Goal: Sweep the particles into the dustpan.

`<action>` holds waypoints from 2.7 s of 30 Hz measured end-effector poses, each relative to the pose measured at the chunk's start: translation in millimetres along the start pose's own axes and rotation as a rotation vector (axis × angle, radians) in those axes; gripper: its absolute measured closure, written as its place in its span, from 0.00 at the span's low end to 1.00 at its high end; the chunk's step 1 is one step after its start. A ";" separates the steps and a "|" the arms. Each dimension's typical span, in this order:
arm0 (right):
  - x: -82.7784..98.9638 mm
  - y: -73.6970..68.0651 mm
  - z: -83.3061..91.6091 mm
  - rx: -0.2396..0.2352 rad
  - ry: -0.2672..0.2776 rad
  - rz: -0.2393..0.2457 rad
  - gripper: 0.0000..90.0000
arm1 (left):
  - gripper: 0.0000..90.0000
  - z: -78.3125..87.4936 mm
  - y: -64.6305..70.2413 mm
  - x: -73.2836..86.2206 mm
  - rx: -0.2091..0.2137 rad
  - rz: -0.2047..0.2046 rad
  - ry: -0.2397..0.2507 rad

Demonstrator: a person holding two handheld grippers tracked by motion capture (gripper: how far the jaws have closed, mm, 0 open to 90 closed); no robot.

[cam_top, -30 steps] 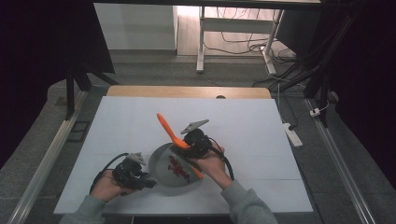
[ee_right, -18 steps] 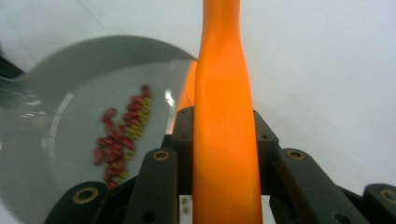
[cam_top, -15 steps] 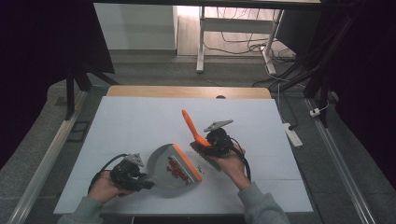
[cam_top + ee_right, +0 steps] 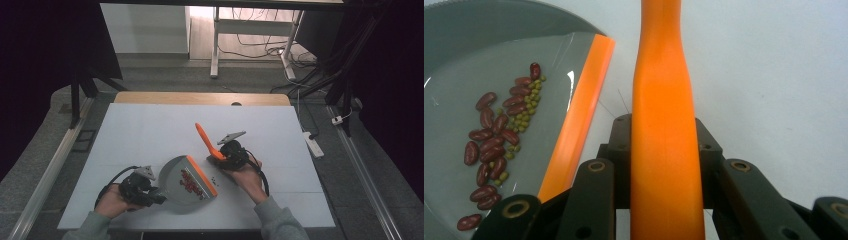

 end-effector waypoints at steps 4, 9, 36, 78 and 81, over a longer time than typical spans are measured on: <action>2.3 -2.1 -2.5 -0.002 -0.009 -0.003 0.79 | 0.68 -0.3 0.6 -0.5 0.000 0.001 -0.001; 6.9 -13.6 -5.3 -0.048 -0.024 -0.011 0.79 | 0.68 -1.1 1.3 -1.1 0.002 0.000 -0.002; -6.4 -83.3 -7.6 -0.168 0.045 0.040 0.79 | 0.68 -3.3 1.5 -0.6 0.004 0.005 -0.004; -7.6 -76.3 -14.5 -0.141 0.056 0.036 0.79 | 0.68 -4.8 0.1 0.6 -0.002 0.013 -0.002; -13.8 -83.6 -6.7 -0.169 0.084 0.043 0.79 | 0.68 -5.2 0.3 1.1 0.001 0.015 0.000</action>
Point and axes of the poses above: each handheld gripper's, and its own axes: z roughly backward along the jaws, x roughly out of its underside, y roughly to its right, the point moved 10 cm from there along -z, roughly forward along the jaws, and after that the axes turned 7 degrees about -z, right-handed, at the moved point
